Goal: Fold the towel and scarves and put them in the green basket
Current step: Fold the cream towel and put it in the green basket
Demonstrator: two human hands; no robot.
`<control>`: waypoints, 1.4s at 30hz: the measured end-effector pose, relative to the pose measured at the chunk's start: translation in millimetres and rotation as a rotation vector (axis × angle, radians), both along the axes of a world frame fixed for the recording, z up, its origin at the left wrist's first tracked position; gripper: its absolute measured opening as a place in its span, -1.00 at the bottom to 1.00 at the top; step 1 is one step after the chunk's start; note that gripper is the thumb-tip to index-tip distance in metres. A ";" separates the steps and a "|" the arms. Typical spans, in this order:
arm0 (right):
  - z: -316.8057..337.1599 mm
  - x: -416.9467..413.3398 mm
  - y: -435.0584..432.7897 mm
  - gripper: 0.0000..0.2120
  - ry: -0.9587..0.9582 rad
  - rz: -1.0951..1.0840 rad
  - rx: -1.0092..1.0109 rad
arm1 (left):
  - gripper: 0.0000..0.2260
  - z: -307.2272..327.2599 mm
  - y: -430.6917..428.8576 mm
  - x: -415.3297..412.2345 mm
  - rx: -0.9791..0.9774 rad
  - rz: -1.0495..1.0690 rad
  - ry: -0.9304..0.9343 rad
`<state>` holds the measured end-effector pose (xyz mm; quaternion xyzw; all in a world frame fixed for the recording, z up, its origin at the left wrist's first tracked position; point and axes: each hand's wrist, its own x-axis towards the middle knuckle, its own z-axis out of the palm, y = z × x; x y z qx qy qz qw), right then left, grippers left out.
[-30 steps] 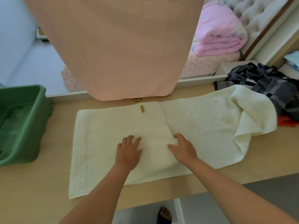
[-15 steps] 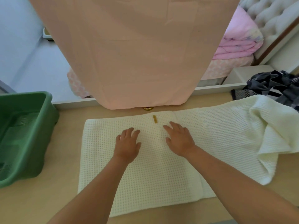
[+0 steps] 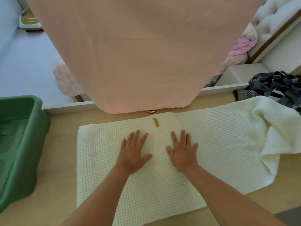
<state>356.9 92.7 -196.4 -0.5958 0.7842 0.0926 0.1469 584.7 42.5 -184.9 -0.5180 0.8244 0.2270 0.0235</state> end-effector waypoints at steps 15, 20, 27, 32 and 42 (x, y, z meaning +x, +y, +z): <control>53.2 6.2 -9.9 -0.46 -0.261 0.123 -0.019 | -0.25 40.3 -26.3 -0.2 -0.061 0.004 -0.189; 73.5 -103.2 1.7 -0.58 -0.256 0.013 -0.199 | -0.51 63.3 -27.4 -111.6 -0.024 -0.044 0.055; 91.9 -277.1 55.3 -0.69 -0.149 -0.190 -0.273 | -0.69 73.8 2.3 -285.6 0.112 -0.101 0.263; 83.3 -372.5 87.1 -0.50 -0.025 -0.392 -0.200 | -0.67 71.7 36.8 -405.6 0.169 -0.223 0.254; 76.4 -436.1 75.7 -0.85 -0.574 -0.813 -0.302 | -0.57 60.1 64.9 -483.5 0.201 -0.189 0.161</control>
